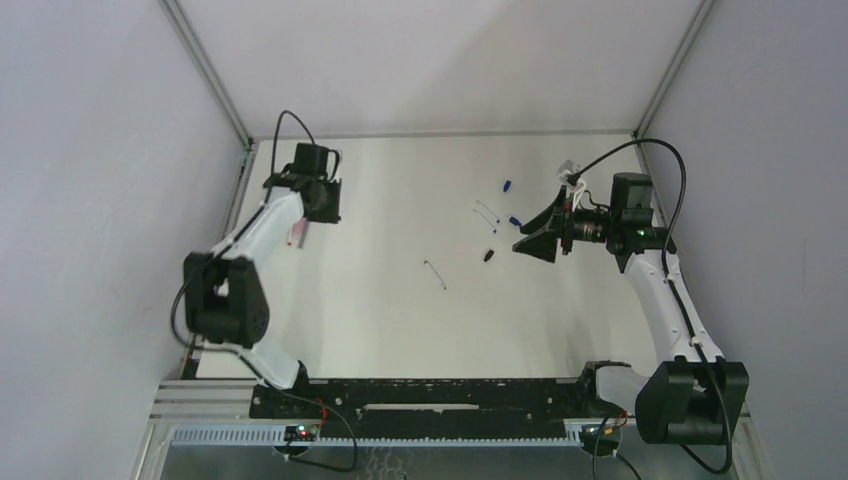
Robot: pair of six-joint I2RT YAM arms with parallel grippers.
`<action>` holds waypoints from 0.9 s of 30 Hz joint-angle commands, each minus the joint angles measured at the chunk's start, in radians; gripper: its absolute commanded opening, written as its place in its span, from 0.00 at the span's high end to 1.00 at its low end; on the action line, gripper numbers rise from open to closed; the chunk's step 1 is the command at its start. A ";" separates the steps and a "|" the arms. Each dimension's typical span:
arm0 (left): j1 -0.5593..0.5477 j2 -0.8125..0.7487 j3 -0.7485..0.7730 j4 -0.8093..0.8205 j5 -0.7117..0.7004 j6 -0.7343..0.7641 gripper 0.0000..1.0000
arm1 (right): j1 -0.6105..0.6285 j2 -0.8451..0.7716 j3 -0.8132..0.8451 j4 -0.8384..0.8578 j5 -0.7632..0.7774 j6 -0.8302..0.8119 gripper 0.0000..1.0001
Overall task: Insert the pens into the pen caps
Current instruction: Pick up the pen from the center of the board.
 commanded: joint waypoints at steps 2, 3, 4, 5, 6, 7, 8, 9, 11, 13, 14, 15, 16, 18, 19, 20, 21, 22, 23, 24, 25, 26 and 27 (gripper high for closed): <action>-0.068 -0.298 -0.271 0.262 0.315 -0.104 0.70 | -0.016 -0.031 0.001 -0.032 -0.034 -0.088 0.28; -0.086 -0.355 -0.319 0.300 0.328 -0.118 0.70 | -0.019 -0.030 0.001 -0.043 -0.036 -0.106 0.28; -0.103 -0.412 -0.363 0.331 0.344 -0.131 0.70 | -0.022 -0.029 0.001 -0.058 -0.036 -0.126 0.28; -0.111 -0.466 -0.400 0.356 0.361 -0.144 0.70 | -0.026 -0.028 0.002 -0.071 -0.037 -0.147 0.28; -0.115 -0.542 -0.434 0.376 0.384 -0.156 0.70 | -0.029 -0.030 0.001 -0.090 -0.037 -0.168 0.28; -0.115 -0.603 -0.461 0.385 0.392 -0.162 0.70 | -0.033 -0.030 0.001 -0.106 -0.036 -0.192 0.28; -0.114 -0.642 -0.480 0.388 0.392 -0.163 0.70 | -0.037 -0.034 0.001 -0.120 -0.033 -0.214 0.28; -0.112 -0.722 -0.494 0.389 0.387 -0.164 0.68 | -0.040 -0.039 0.001 -0.136 -0.029 -0.237 0.28; -0.108 -0.842 -0.519 0.391 0.394 -0.165 0.57 | -0.044 -0.053 0.001 -0.161 -0.014 -0.282 0.28; -0.102 -0.951 -0.543 0.400 0.407 -0.178 0.41 | -0.044 -0.068 0.003 -0.168 0.000 -0.311 0.28; -0.099 -1.002 -0.559 0.410 0.415 -0.186 0.32 | -0.043 -0.076 0.003 -0.173 0.004 -0.322 0.28; -0.098 -1.045 -0.573 0.414 0.420 -0.192 0.24 | -0.042 -0.084 0.004 -0.184 0.007 -0.347 0.28; -0.098 -1.086 -0.584 0.411 0.421 -0.192 0.18 | -0.037 -0.090 0.014 -0.223 0.014 -0.406 0.28; -0.097 -1.150 -0.609 0.396 0.418 -0.179 0.09 | -0.017 -0.087 0.066 -0.366 0.055 -0.588 0.27; -0.097 -1.175 -0.622 0.389 0.415 -0.171 0.06 | -0.009 -0.078 0.096 -0.445 0.075 -0.671 0.27; -0.097 -1.194 -0.638 0.386 0.413 -0.165 0.05 | -0.003 -0.069 0.124 -0.506 0.088 -0.743 0.26; -0.097 -1.209 -0.651 0.386 0.412 -0.160 0.05 | 0.001 -0.060 0.147 -0.548 0.096 -0.780 0.27; -0.097 -1.220 -0.667 0.386 0.411 -0.155 0.05 | 0.004 -0.050 0.167 -0.572 0.103 -0.788 0.26; -0.097 -1.227 -0.680 0.387 0.405 -0.154 0.04 | 0.008 -0.042 0.179 -0.579 0.108 -0.779 0.27; -0.094 -1.229 -0.688 0.384 0.397 -0.160 0.05 | 0.014 -0.037 0.185 -0.575 0.114 -0.762 0.27; -0.094 -1.230 -0.692 0.377 0.396 -0.173 0.05 | 0.021 -0.036 0.184 -0.566 0.123 -0.747 0.27; -0.094 -1.230 -0.698 0.383 0.407 -0.184 0.05 | 0.026 -0.033 0.181 -0.559 0.127 -0.736 0.27; -0.094 -1.229 -0.707 0.396 0.422 -0.198 0.05 | 0.027 -0.030 0.175 -0.544 0.125 -0.717 0.27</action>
